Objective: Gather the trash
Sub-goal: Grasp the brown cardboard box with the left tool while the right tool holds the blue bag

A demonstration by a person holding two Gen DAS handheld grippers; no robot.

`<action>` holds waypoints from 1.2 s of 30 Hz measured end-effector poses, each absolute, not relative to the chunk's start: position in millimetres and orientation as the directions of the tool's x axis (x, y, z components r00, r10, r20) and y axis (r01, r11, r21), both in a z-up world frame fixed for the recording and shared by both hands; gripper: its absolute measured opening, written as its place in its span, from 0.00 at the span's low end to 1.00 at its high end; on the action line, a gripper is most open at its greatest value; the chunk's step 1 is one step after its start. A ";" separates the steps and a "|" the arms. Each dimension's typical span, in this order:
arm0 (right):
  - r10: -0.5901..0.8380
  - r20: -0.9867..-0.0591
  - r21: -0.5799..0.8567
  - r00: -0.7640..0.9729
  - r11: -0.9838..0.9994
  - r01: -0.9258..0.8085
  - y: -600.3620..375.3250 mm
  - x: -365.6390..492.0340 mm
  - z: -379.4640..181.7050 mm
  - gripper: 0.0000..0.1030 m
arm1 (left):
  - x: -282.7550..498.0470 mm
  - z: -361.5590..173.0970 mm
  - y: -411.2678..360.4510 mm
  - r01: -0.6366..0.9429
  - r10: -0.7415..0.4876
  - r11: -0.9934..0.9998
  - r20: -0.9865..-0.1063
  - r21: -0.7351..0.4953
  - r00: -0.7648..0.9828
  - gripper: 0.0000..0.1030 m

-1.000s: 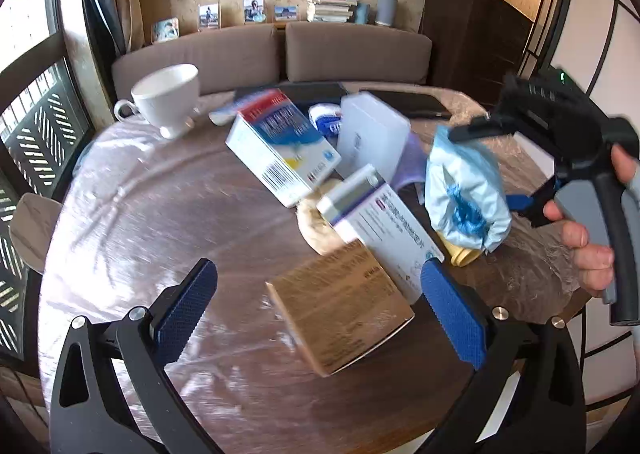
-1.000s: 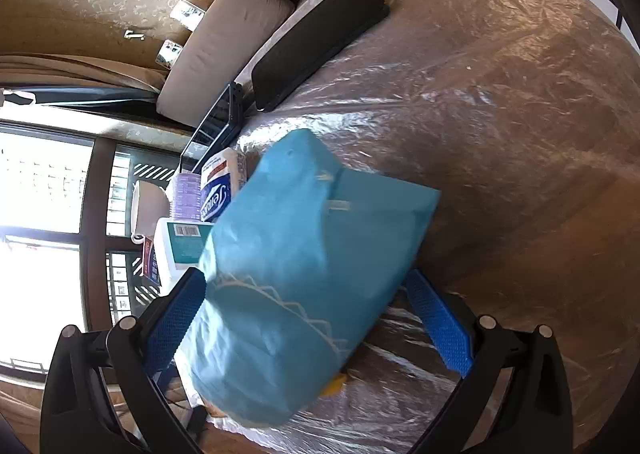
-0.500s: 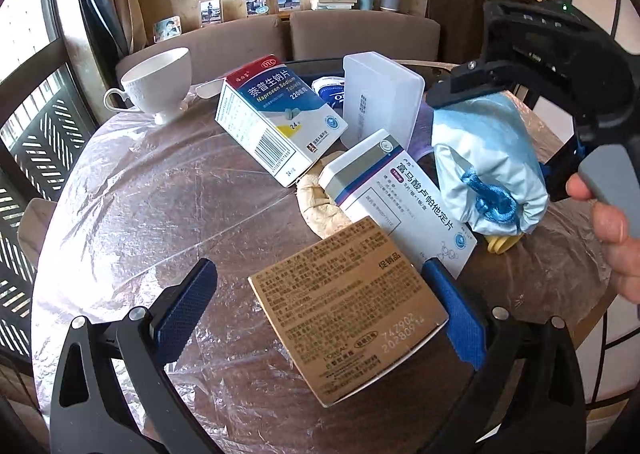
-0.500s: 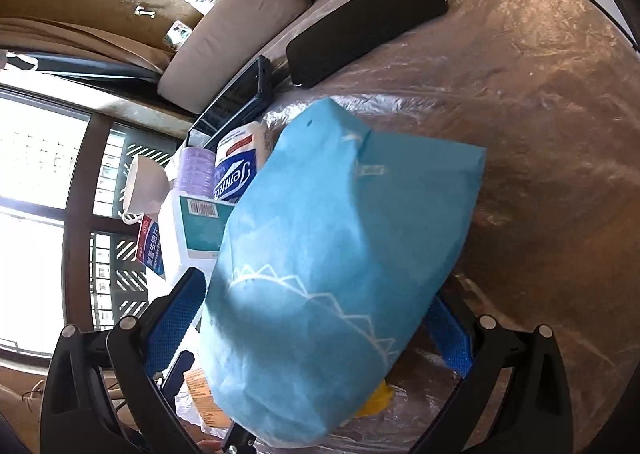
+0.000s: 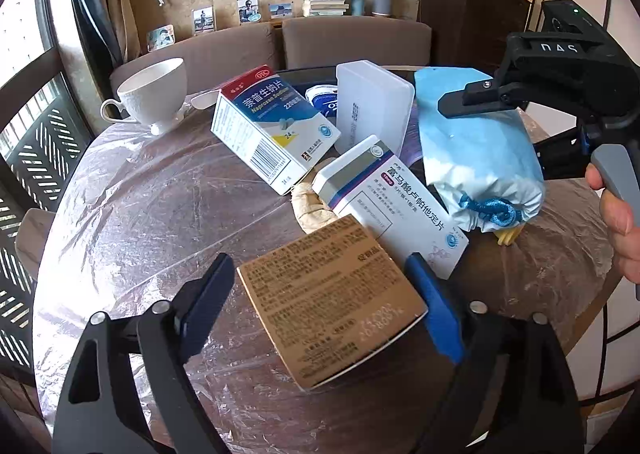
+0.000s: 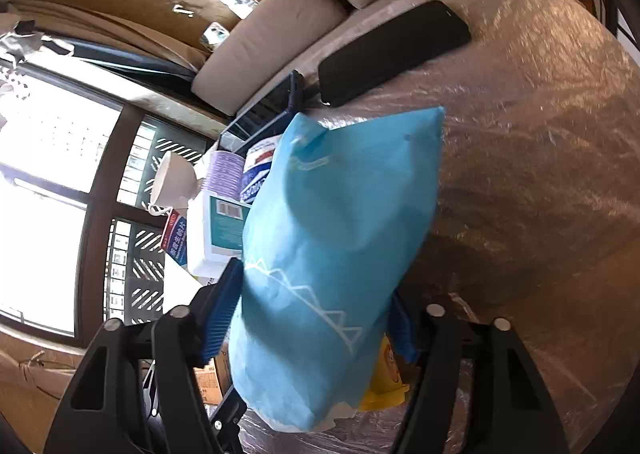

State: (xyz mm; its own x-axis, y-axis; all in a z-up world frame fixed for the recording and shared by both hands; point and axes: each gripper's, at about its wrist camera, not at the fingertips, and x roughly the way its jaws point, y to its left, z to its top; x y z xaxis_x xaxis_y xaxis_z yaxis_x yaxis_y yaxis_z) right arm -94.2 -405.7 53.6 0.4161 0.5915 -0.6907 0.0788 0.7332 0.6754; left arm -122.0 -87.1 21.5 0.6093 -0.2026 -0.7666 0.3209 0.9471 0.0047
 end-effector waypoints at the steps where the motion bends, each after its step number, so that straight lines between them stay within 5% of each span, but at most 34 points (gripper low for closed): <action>1: 0.597 -0.685 0.681 0.417 0.729 0.073 -406.7 -93.9 53.9 0.56 | -122.3 22.3 -86.8 0.323 -0.208 0.947 -0.766 -0.001 0.609 0.77; 5: 0.606 -0.676 0.688 0.420 0.723 0.063 -413.8 -95.1 53.1 0.58 | -122.0 23.8 -86.0 0.315 -0.207 0.949 -0.770 -0.008 0.604 0.77; 8: 0.583 -0.698 0.667 0.415 0.741 0.079 -410.4 -96.4 48.1 0.77 | -123.5 23.5 -86.9 0.306 -0.185 0.952 -0.771 0.014 0.610 0.78; 14: 0.611 -0.699 0.681 0.371 0.728 0.084 -408.3 -94.4 38.6 0.78 | -127.5 20.2 -83.2 0.267 -0.158 0.964 -0.781 0.012 0.605 0.77; 17: 0.641 -0.672 0.713 0.371 0.696 0.090 -413.8 -95.7 35.8 0.72 | -128.2 20.3 -79.2 0.252 -0.150 0.968 -0.780 0.010 0.607 0.77; 19: 0.651 -0.662 0.723 0.371 0.686 0.088 -417.4 -97.5 34.3 0.64 | -128.9 20.2 -77.4 0.249 -0.158 0.969 -0.783 -0.004 0.602 0.68; 24: 0.635 -0.665 0.712 0.394 0.698 0.076 -424.9 -104.5 34.9 0.37 | -128.1 20.5 -76.0 0.239 -0.157 0.971 -0.786 -0.012 0.598 0.61; 36: 0.545 -0.680 0.598 0.490 0.799 -0.059 -425.5 -129.2 77.6 0.32 | -120.5 27.8 -62.5 0.182 -0.171 0.980 -0.780 -0.075 0.602 0.59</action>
